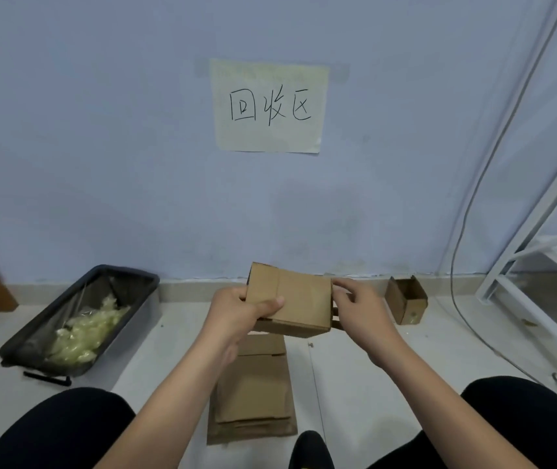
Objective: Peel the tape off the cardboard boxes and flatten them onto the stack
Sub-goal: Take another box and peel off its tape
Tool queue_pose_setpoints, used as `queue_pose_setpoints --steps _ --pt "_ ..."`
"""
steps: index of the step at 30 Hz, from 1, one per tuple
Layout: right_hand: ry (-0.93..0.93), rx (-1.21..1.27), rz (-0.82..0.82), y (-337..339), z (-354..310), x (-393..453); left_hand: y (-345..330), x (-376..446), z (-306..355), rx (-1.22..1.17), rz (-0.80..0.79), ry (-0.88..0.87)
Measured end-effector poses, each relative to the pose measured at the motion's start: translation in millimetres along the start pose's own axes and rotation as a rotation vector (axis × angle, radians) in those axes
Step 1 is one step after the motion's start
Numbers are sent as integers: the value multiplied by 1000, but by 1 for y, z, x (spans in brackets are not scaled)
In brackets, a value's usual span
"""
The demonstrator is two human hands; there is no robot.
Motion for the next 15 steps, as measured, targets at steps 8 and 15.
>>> queue_pose_setpoints --steps 8,15 --pt "104 -7 -117 9 0 -11 -21 10 -12 4 -141 41" --pt "140 -148 -37 8 15 -9 -36 6 -24 134 -152 -50"
Point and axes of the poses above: each hand's wrist, its own x-axis towards the middle knuckle, its own y-axis out of the back of the hand, z = x × y, the point moved 1 cm from there along x, towards the middle knuckle
